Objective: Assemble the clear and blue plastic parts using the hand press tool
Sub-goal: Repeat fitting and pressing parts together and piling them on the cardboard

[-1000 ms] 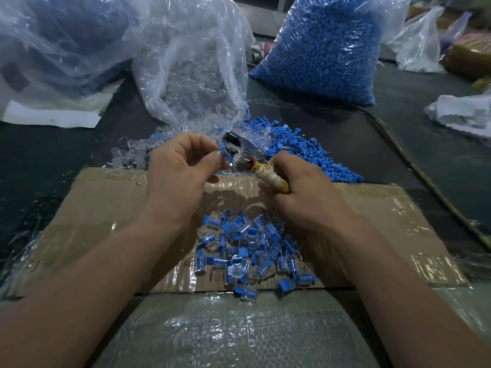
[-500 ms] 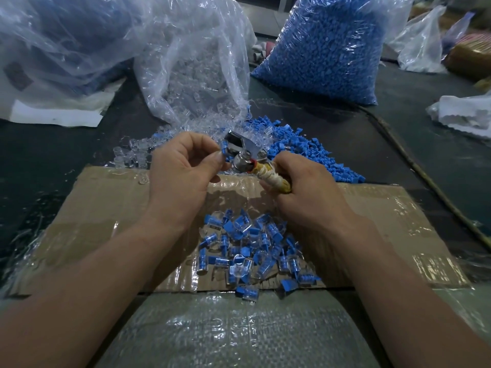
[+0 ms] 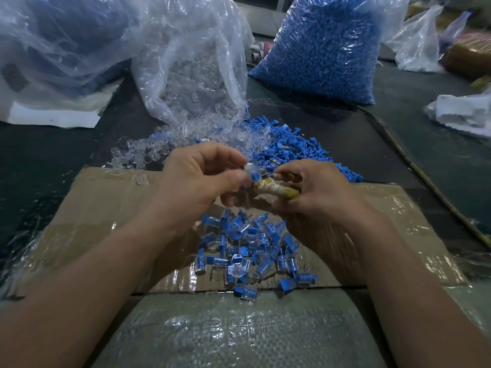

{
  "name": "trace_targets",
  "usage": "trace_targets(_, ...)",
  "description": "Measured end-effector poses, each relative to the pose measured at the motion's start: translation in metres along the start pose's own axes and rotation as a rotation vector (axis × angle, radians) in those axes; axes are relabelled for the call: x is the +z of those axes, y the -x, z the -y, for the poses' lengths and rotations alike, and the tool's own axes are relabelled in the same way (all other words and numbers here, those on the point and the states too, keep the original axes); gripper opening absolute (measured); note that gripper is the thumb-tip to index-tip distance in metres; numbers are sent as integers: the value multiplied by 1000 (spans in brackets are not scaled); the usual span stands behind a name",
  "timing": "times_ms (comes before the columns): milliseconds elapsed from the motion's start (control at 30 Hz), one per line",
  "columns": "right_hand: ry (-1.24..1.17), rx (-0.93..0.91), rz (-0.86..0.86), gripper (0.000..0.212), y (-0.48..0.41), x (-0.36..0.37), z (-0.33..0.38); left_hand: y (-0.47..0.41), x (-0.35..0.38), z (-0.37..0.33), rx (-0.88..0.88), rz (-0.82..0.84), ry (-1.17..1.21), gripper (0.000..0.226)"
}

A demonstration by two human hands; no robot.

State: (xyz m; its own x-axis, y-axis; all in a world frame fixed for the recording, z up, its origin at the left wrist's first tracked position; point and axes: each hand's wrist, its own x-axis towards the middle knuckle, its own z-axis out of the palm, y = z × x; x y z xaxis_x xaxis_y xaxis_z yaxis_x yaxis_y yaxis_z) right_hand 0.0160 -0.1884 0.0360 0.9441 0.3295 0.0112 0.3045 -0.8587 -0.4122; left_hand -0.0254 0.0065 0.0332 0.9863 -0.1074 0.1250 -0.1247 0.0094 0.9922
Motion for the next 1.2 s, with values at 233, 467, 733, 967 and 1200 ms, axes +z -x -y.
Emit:
trace_targets(233,35,33,55,60,-1,1,0,2,4,0,-7,199,-81,9)
trace_targets(467,64,29,115,72,0,0,-1,4,5,-1,20,269,-150,12)
trace_targets(733,43,27,208,76,1,-4,-5,-20,-21,19,71,-433,-650,20)
trace_targets(967,-29,29,123,62,1,-5,-7,-30,-38,33,-45,-317,-1160,47)
trace_targets(1200,-26,16,42,29,-2,-3,-13,-33,-43,38,-37,-272,-1213,26)
